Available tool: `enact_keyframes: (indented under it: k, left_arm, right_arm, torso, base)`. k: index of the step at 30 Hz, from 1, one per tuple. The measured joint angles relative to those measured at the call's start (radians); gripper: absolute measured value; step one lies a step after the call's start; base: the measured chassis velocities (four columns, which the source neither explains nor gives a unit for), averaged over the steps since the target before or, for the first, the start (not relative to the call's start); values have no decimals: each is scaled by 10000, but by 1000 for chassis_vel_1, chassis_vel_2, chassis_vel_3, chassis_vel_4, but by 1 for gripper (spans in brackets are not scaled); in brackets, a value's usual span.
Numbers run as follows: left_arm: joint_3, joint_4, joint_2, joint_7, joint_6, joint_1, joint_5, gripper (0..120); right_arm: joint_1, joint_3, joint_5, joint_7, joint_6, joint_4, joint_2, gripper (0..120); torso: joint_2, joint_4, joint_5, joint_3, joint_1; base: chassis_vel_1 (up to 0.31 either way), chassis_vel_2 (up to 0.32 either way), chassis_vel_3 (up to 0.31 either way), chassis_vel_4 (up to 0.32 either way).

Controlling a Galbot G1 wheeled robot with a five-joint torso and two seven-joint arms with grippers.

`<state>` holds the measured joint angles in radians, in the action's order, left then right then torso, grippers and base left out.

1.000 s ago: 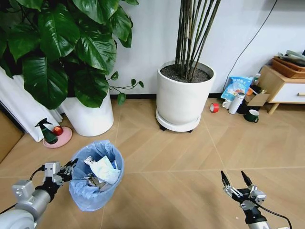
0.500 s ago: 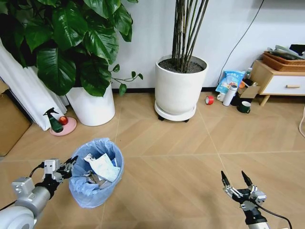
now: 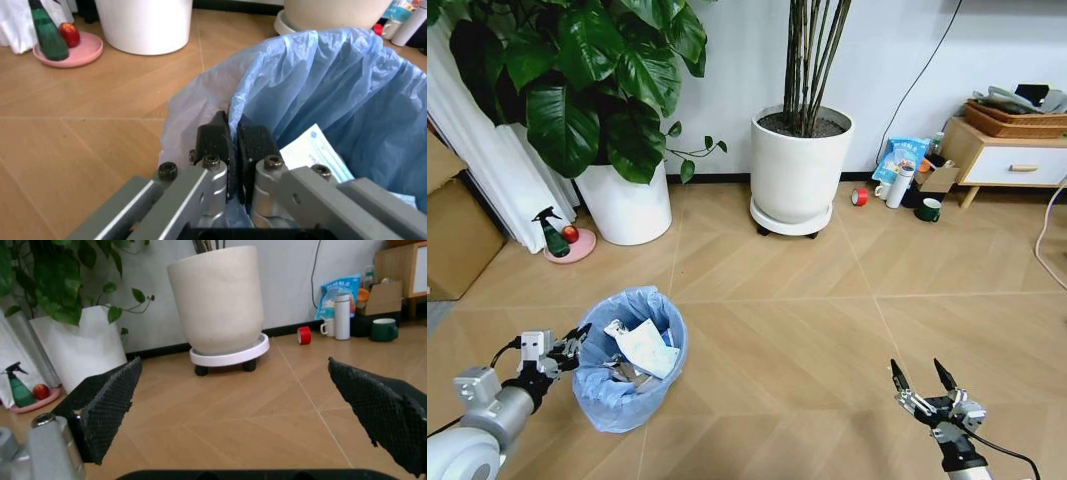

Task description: Pick up the trash bin and place the garbage on the floor into it.

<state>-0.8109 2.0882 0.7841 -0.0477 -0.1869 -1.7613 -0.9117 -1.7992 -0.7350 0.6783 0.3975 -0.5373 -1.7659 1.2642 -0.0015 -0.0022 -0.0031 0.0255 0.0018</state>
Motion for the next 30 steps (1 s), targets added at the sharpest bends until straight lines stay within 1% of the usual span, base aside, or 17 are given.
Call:
enact_keyframes:
  k: [5,9,11,13,20,30]
  left_arm:
    - [0,21,-12,-38,-12,18,-21,0]
    - [-4,47,-13,-62,-21,16,-33,0]
    - [-5,51,-11,-71,-24,14,-34,0]
    - [-7,61,6,-76,-26,-12,-34,0]
    - [-2,120,99,-76,-27,-110,0,0]
    - [-18,172,28,-75,-28,-132,-33,0]
  right_arm:
    - [-7,0,-2,12,-21,7,-30,100]
    - [-19,-12,8,44,-49,12,-71,100]
    - [-31,-23,12,51,-55,16,-85,100]
    - [-42,-31,22,65,-68,23,-103,100]
    - [-66,-36,51,128,-135,64,-124,100]
    - [-95,-54,61,182,-156,21,-144,100]
  torso:
    - [0,-3,0,0,0]
    - [0,0,2,0,1]
    - [0,-1,-3,-1,0]
    - [0,-1,2,0,0]
    - [0,-1,1,0,0]
    - [0,-2,1,0,0]
  base:
    - [142,-141,-155,142]
    - [176,-142,-158,133]
    - [194,-128,-177,128]
    - [185,-102,-188,117]
    - [185,-88,-172,97]
    - [141,-85,-143,90]
